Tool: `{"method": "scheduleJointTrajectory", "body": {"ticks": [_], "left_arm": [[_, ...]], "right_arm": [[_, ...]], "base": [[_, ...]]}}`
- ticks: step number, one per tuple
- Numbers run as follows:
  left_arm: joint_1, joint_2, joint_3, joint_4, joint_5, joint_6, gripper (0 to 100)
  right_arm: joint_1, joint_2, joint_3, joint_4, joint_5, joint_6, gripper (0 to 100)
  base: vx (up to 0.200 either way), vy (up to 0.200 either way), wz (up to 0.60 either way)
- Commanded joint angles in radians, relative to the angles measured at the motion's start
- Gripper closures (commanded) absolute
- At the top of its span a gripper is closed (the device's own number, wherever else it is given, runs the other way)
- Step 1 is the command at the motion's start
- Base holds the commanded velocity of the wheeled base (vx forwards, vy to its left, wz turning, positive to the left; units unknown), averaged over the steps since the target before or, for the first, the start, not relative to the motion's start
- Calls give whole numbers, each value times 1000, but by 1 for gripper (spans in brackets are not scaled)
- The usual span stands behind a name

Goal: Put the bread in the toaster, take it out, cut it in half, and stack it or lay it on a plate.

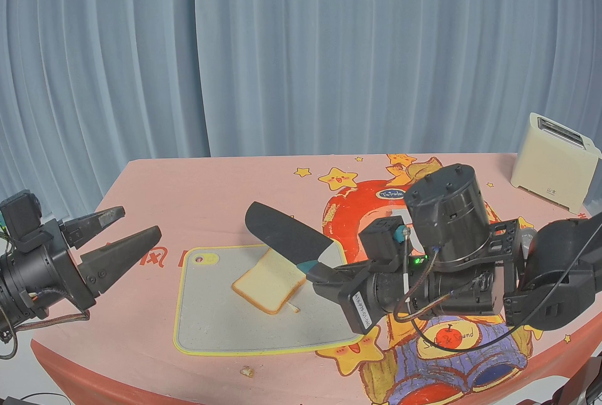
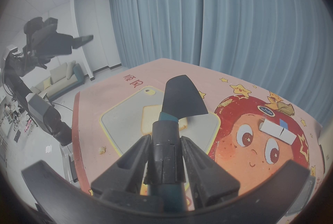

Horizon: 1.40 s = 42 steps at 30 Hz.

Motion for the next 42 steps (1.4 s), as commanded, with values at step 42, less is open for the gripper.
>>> {"method": "scheduleJointTrajectory", "body": {"ticks": [42], "left_arm": [[-84,556,8,-473,-79,-984,0]], "right_arm": [[100,-94,23,-61,57,-31,100]], "base": [[0,0,0]]}}
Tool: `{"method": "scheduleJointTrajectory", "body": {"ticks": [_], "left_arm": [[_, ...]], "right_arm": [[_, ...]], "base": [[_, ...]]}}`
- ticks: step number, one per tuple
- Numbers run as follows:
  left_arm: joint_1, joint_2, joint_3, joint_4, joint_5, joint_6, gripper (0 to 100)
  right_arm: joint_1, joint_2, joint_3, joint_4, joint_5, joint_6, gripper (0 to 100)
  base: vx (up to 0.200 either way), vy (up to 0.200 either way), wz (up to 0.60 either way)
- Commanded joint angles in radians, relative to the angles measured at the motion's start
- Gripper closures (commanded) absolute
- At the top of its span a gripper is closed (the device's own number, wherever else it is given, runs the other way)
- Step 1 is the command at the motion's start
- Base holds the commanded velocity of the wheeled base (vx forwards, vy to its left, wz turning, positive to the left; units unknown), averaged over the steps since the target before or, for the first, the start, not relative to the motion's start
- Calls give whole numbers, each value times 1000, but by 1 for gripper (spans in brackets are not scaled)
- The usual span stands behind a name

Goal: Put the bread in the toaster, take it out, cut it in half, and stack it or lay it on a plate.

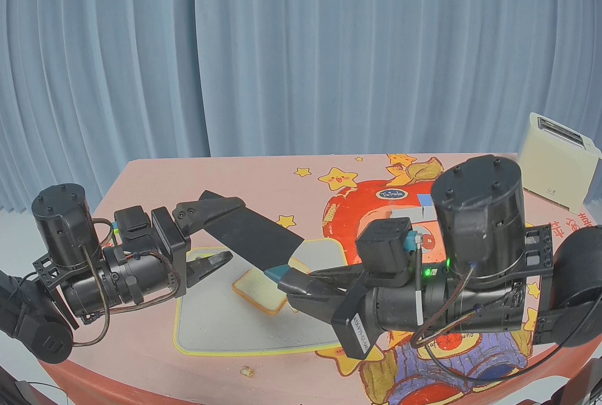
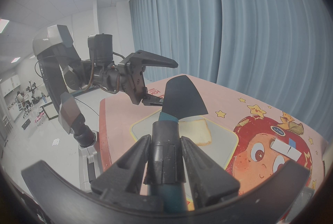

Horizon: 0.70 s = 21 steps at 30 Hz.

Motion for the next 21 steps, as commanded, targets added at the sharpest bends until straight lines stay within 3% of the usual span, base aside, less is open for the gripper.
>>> {"method": "scheduleJointTrajectory", "body": {"ticks": [1,2,3,5,13,21], "left_arm": [[3,25,1,-33,-2,-70,0],[3,25,1,-35,-2,-73,0],[9,27,1,-61,-2,-104,0],[20,39,6,-87,-5,-119,0],[44,99,39,-207,-47,-124,0],[44,104,47,-214,-47,-122,0]], "right_arm": [[1,-8,6,0,1,2,100],[3,-8,6,0,1,2,100],[3,-10,10,0,1,3,100],[3,-10,10,-1,1,3,100],[1,-11,8,-1,1,28,100],[3,-21,11,0,1,26,100]], "base": [[0,0,0],[0,0,0],[0,0,0],[0,0,0],[0,0,0],[0,0,0]]}}
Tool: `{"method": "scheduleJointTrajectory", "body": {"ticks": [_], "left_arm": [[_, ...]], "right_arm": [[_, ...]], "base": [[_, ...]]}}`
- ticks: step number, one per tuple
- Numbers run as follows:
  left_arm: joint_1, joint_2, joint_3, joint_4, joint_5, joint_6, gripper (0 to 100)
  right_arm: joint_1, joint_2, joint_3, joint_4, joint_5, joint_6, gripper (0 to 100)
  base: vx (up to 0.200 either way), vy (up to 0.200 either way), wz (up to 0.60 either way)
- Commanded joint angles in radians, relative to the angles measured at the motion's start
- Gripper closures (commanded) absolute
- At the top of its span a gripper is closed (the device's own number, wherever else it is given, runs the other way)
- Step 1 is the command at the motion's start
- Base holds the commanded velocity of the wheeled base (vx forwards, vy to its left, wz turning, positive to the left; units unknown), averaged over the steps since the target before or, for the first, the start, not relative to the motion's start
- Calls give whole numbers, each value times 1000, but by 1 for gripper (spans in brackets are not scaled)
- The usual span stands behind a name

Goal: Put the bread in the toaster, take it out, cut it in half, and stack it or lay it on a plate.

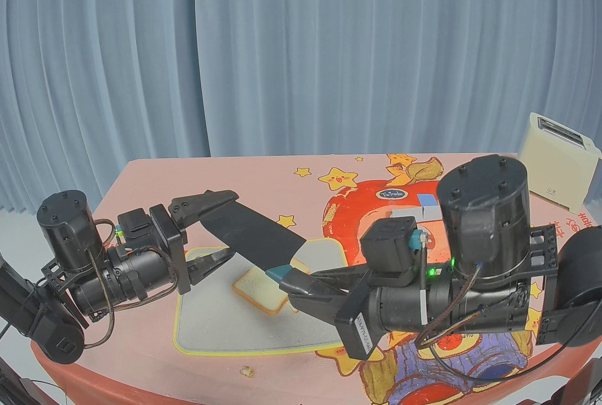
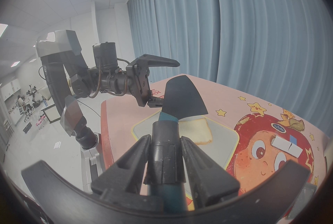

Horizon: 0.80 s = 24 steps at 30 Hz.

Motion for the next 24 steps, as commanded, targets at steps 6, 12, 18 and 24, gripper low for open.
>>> {"method": "scheduleJointTrajectory", "body": {"ticks": [6,12,18,24], "left_arm": [[0,12,0,-1,0,2,100],[2,18,-4,-1,2,2,100],[2,33,-9,-2,5,2,100],[2,31,-6,-2,3,3,100]], "right_arm": [[1,-10,-1,-1,0,-1,100],[1,-13,8,-1,0,-7,100],[3,-20,30,1,0,-12,100],[0,-38,30,2,-6,-12,100]], "base": [[0,0,0],[0,0,0],[0,0,0],[0,0,0]]}}
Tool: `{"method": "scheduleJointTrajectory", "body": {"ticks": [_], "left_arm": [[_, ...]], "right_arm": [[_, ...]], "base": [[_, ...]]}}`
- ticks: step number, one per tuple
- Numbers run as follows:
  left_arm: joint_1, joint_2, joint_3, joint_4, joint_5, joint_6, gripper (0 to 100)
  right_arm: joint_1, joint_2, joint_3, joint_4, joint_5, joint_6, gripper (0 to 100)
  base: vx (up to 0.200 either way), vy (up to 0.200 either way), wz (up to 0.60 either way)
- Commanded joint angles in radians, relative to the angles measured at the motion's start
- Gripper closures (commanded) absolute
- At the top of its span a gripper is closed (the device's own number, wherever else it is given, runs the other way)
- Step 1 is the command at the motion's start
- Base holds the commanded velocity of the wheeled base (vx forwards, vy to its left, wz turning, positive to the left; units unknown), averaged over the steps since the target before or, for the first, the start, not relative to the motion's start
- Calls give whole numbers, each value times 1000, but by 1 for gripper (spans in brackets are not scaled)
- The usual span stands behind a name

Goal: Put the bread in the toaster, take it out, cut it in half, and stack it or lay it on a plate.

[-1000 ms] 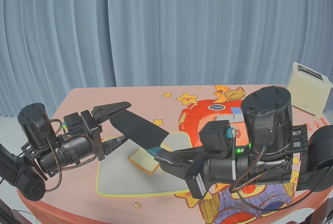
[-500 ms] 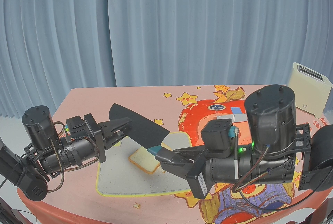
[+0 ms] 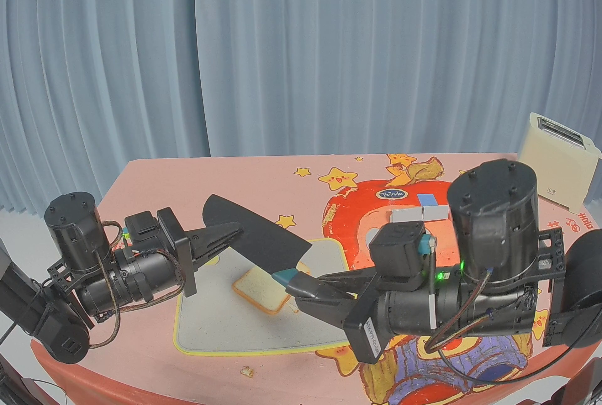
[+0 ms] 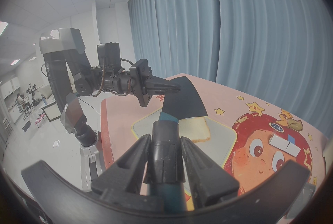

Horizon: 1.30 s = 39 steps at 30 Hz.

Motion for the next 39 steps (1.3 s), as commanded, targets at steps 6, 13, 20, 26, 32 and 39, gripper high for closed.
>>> {"method": "scheduleJointTrajectory", "body": {"ticks": [6,13,20,26,32,39], "left_arm": [[-2,1,9,1,1,0,100],[-4,1,14,1,1,3,100],[-4,-2,20,0,1,7,100],[-4,-2,20,0,1,7,100],[-2,-10,20,0,3,2,100],[-2,-2,23,0,3,-1,100]], "right_arm": [[-6,-22,9,2,-3,0,100],[-13,-41,6,-1,-6,13,0],[-65,-150,45,1,8,16,0],[-216,-239,57,2,67,18,0],[-305,-305,80,1,135,-39,0],[-265,-352,152,4,120,-332,0]], "base": [[0,0,0],[0,0,0],[0,0,0],[0,0,0],[0,0,0],[0,0,0]]}}
